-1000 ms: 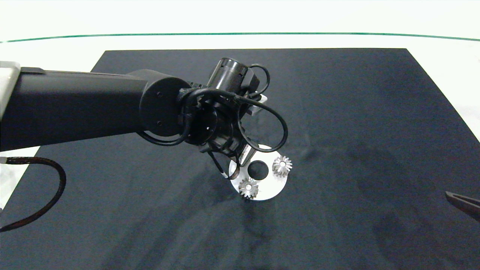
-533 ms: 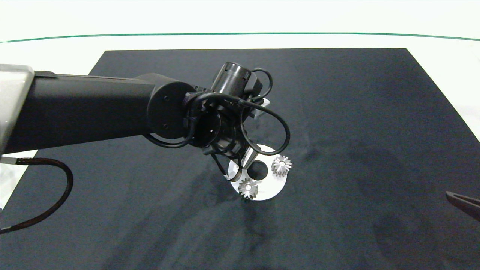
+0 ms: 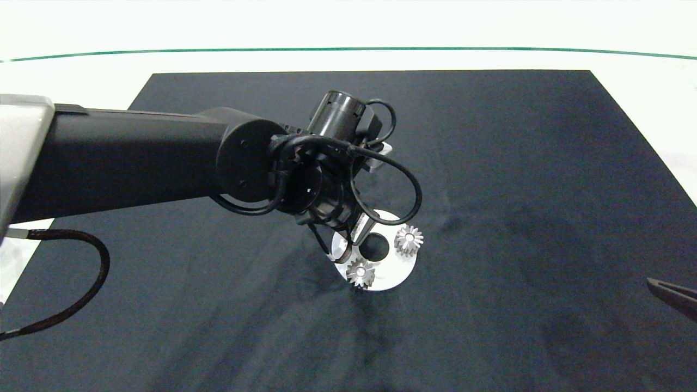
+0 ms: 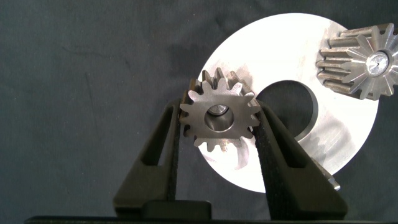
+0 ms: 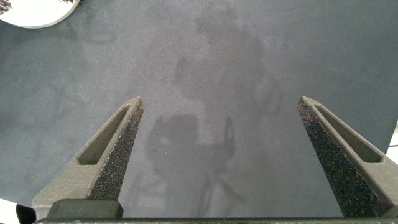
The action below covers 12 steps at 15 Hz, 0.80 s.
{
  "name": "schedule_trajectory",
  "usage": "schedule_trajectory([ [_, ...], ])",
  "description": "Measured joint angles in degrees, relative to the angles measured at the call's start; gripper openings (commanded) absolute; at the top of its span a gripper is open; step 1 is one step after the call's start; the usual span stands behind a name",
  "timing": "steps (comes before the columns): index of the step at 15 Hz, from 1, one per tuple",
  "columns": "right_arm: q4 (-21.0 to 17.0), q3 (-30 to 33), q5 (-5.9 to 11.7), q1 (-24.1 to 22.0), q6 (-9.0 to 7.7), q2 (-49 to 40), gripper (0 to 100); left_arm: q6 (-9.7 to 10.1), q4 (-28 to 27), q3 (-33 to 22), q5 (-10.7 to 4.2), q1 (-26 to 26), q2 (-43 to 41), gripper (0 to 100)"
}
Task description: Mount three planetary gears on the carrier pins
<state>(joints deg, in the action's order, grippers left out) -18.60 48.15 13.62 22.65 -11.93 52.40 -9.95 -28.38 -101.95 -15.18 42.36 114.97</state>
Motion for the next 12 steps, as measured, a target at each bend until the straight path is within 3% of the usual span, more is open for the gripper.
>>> schedule_trajectory([
  [9,0.04,0.0,0.07,0.0,-0.11,-0.15,100,2.04,0.21,0.35,-0.01,0.09,-0.55,100],
  [12,1.11,0.16,0.11,-0.05,-0.66,-0.8,100,2.43,0.13,3.05,0.0,-0.41,-4.72,100],
])
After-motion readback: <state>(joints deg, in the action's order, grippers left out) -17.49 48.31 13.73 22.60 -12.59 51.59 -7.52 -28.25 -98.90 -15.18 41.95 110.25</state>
